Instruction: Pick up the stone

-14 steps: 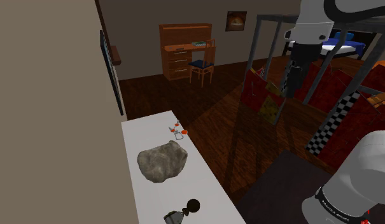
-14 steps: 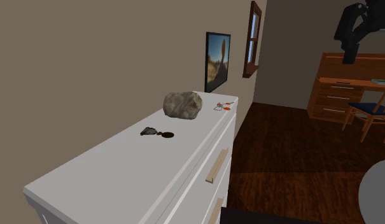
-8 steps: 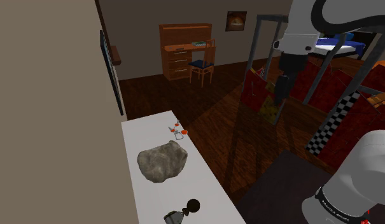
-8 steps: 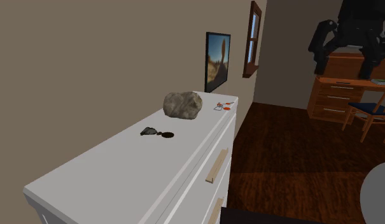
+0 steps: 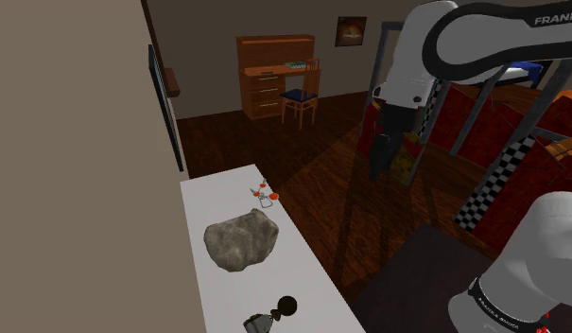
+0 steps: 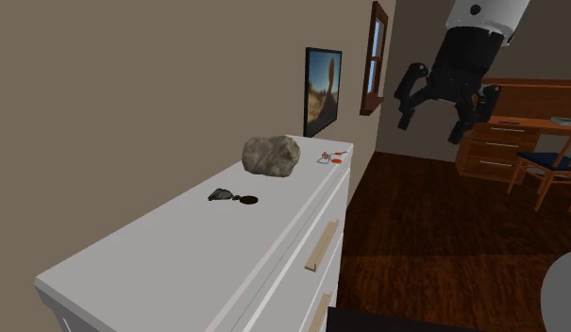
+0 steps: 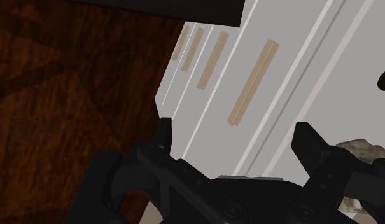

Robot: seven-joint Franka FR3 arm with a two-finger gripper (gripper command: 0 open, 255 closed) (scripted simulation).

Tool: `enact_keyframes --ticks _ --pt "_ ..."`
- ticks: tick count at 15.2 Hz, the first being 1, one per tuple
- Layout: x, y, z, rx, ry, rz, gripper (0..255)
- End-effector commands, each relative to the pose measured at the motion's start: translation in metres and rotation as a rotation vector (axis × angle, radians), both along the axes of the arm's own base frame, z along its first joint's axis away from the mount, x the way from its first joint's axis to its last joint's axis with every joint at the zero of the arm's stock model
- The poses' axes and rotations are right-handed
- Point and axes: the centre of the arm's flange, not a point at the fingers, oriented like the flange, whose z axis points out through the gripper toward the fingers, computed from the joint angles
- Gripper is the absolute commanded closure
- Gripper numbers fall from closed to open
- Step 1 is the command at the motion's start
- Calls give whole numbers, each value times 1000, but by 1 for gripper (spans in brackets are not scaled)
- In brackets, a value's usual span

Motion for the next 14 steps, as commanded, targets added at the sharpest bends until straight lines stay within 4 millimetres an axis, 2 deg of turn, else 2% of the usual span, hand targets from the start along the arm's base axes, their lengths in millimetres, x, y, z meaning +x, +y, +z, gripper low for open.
enact_keyframes --ticks 1,8,14 --pt "7 17 -15 44 -6 1 0" --pt "36 79 -51 193 -23 14 0" --pt "61 135 -73 321 -37 26 0"
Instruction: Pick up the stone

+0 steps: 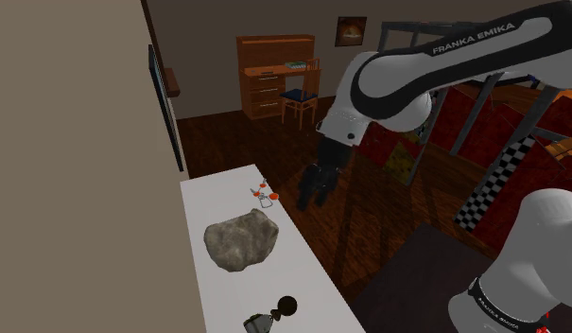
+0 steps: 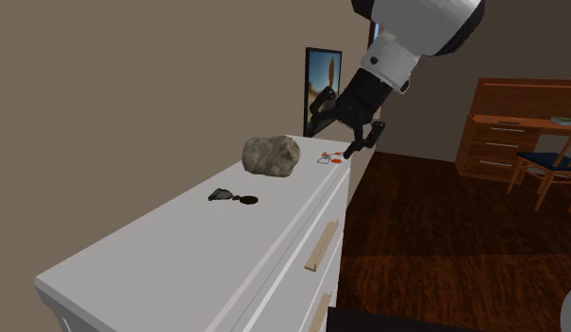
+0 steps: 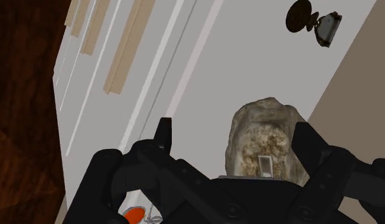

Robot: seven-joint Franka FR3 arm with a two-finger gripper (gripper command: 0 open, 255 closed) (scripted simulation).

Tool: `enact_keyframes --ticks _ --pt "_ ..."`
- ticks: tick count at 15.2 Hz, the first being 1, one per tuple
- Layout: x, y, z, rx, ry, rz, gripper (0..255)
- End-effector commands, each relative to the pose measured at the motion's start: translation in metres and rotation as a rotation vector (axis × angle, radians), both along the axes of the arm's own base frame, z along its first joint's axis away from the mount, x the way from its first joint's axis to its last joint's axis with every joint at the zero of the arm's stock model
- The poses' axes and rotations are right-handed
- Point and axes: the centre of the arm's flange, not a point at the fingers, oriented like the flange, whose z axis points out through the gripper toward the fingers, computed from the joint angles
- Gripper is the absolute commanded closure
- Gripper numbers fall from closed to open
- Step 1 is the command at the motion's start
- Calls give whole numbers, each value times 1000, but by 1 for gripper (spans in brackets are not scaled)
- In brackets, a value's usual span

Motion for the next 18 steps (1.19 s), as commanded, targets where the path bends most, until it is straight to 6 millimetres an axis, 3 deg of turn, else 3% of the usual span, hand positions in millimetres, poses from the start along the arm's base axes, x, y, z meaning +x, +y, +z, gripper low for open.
enact_keyframes --ticks 1,7,16,17,18 --pt "7 18 -9 44 -5 2 0" --pt "30 73 -21 162 -18 12 0" --pt "30 73 -61 162 -18 12 0" --pt "29 73 -61 162 -18 12 255" --pt "29 73 -62 162 -18 12 255"
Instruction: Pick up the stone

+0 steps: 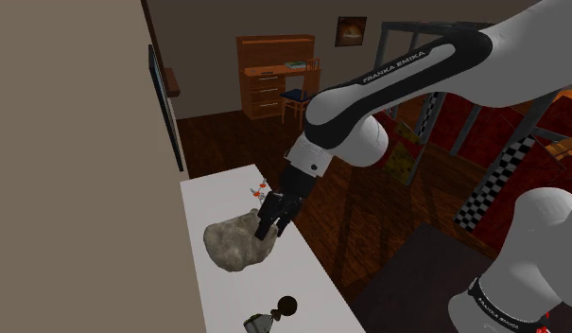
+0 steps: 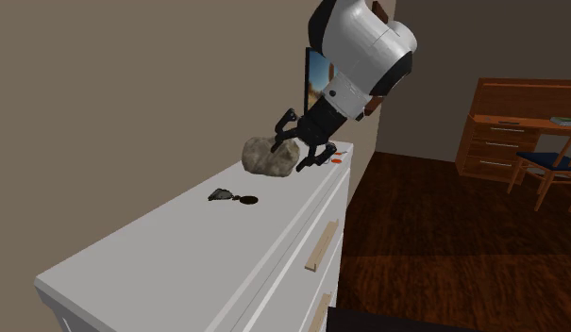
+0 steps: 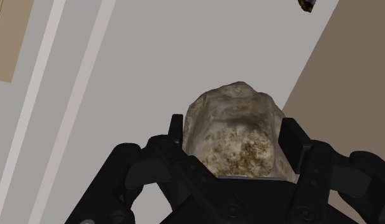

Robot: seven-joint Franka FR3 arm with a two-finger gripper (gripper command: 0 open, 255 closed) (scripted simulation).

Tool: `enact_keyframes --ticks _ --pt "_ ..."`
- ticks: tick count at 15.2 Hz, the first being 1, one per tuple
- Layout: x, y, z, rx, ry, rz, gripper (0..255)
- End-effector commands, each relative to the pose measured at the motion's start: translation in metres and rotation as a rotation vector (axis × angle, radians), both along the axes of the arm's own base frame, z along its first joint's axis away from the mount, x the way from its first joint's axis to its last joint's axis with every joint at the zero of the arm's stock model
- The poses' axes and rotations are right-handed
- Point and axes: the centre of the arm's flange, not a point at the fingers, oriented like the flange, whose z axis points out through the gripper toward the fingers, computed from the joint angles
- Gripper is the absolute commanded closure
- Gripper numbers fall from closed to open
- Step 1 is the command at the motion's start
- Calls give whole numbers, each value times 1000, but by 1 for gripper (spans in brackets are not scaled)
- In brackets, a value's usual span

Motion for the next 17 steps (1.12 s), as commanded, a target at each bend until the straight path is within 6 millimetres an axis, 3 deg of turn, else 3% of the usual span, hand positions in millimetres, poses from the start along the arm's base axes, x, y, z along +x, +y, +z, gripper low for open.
enact_keyframes --ticks 1,8,17 --pt "0 0 -1 -1 1 1 255" --pt "0 0 -1 -1 1 1 255" --pt "0 0 47 -1 1 1 255"
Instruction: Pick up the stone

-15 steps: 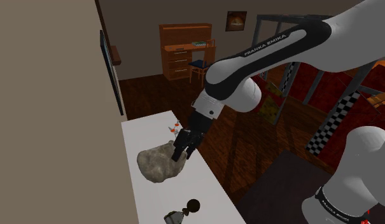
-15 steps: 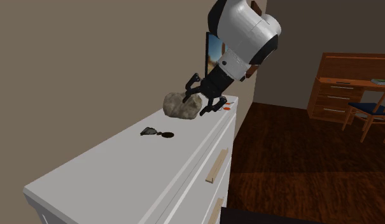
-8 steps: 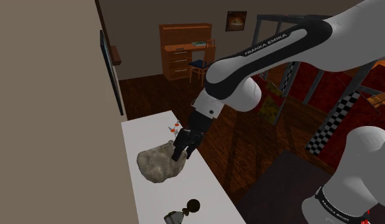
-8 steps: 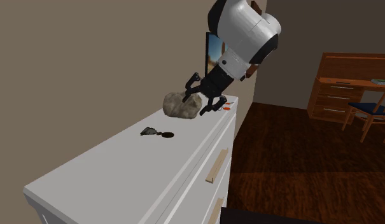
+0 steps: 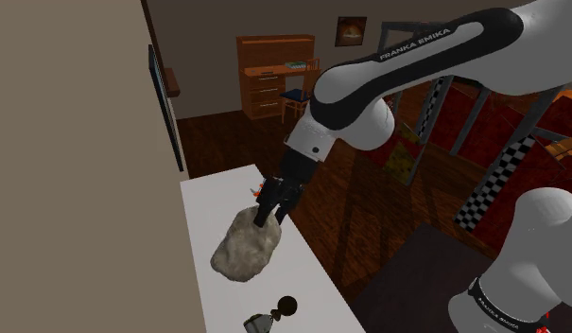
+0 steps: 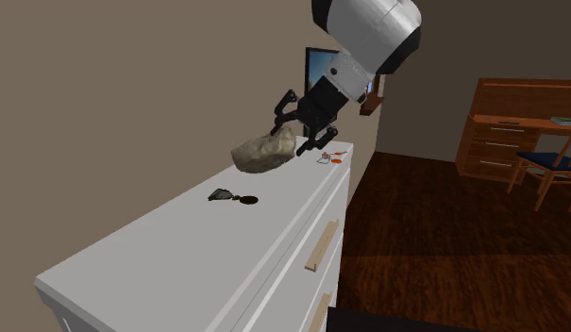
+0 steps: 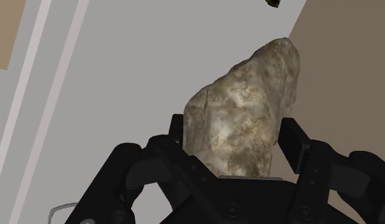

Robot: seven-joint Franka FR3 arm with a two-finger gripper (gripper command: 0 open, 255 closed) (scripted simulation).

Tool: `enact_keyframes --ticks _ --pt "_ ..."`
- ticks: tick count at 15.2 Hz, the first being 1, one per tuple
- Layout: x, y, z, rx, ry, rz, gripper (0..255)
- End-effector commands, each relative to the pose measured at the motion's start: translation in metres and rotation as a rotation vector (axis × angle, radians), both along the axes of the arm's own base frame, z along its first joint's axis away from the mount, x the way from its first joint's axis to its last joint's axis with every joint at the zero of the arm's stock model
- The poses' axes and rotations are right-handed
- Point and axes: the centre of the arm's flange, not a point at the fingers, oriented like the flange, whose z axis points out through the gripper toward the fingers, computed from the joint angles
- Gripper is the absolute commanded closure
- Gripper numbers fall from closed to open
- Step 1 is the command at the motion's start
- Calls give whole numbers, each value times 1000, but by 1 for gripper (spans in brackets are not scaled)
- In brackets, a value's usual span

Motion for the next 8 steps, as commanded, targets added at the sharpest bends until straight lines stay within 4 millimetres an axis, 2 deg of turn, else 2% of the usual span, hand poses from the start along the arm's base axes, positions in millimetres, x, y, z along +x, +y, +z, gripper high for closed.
enact_keyframes --ticks 1,6,8 --pt "0 0 11 0 0 0 255" --pt "0 0 38 0 0 0 255" --pt "0 0 39 0 0 0 255"
